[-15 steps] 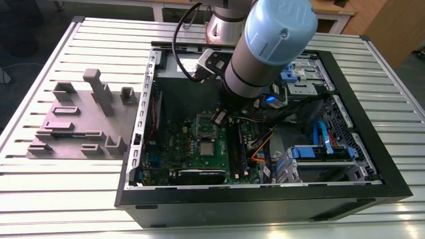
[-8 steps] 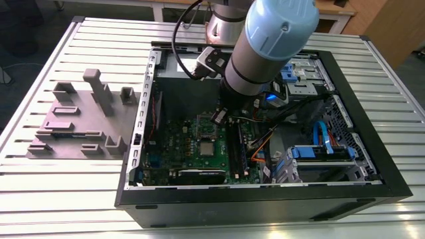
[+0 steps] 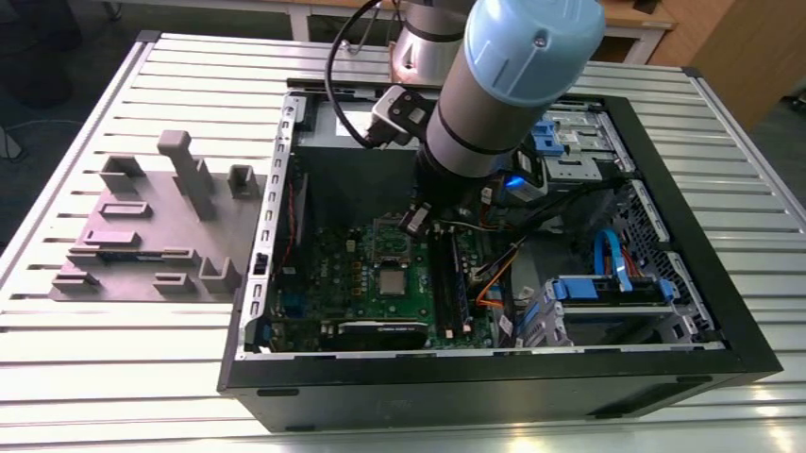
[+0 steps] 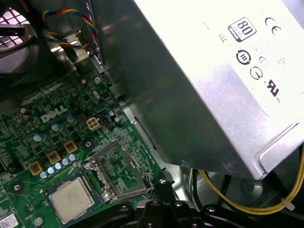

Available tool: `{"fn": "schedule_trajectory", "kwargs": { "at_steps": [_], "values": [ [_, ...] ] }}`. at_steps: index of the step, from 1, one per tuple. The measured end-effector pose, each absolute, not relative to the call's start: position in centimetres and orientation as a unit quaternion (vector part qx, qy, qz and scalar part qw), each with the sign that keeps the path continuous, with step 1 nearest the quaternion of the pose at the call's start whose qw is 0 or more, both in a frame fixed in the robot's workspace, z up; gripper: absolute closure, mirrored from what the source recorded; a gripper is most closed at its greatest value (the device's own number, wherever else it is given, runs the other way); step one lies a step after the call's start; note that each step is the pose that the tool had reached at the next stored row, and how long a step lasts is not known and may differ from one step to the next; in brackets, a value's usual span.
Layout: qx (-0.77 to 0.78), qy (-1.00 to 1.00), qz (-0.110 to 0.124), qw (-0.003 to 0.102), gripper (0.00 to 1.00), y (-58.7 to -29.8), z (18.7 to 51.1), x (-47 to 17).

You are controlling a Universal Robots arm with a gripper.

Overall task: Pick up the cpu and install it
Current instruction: 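Close the cpu cover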

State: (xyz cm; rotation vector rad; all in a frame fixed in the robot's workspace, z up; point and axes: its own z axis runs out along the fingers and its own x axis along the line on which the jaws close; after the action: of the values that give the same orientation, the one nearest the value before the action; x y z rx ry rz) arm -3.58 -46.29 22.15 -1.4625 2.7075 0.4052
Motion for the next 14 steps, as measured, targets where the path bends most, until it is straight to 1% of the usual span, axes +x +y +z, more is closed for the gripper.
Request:
{"fn": "schedule_trajectory", "kwargs": {
  "at_steps": [8,14],
  "values": [
    [-0.471,0.874,0.117,0.012,0.90,-46.29,22.40,-3.69],
    [-0.471,0.874,0.116,0.011,0.90,-46.28,22.85,-3.78]
  ]
}}
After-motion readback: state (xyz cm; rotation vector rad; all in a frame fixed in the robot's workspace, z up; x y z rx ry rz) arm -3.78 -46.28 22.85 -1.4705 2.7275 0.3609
